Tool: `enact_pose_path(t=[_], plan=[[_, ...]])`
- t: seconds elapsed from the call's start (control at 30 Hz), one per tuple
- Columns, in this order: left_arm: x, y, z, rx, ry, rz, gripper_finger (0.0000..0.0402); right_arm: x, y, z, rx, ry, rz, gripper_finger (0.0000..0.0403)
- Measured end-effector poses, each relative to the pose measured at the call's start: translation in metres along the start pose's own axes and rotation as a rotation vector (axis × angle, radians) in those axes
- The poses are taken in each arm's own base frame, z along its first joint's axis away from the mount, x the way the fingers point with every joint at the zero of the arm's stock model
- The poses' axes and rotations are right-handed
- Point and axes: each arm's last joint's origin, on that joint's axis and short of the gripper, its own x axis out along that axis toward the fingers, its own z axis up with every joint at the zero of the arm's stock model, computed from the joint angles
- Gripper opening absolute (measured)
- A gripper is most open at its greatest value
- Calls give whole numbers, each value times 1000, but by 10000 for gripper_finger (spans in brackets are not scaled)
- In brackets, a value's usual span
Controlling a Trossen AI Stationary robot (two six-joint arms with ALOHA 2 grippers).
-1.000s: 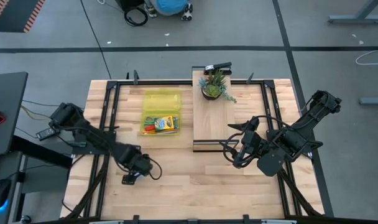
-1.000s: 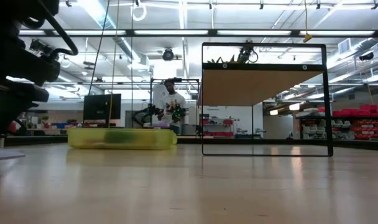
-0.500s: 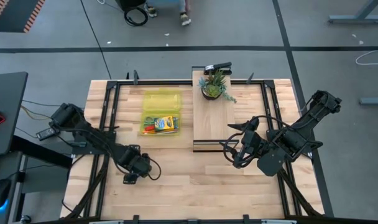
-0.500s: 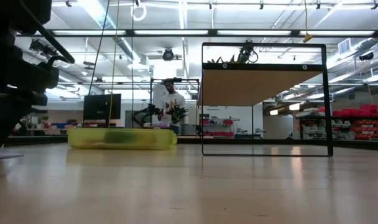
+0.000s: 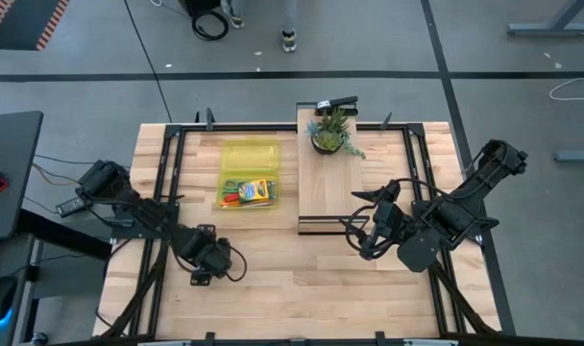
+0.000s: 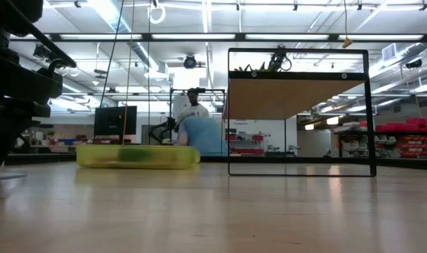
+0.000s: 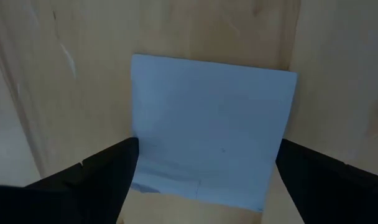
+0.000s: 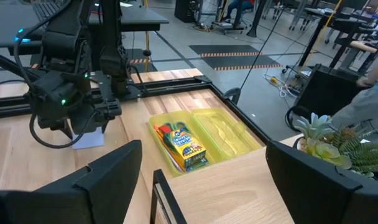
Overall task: Pack school essentials
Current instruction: Put the purple sticky notes into the yellow supply box
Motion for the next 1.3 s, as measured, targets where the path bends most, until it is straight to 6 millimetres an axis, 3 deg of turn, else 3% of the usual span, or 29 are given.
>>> enact_pose_path(t=[0.53,0.97,1.3], plan=[[0,-8,-5,-6,-41,41,343,0,0,0,3,0,0,351],[-4,-11,-2,12,-55,45,265,0,0,0,1,0,0,351],[-4,-23,-13,-42,-90,92,191,0,0,0,6,0,0,351]])
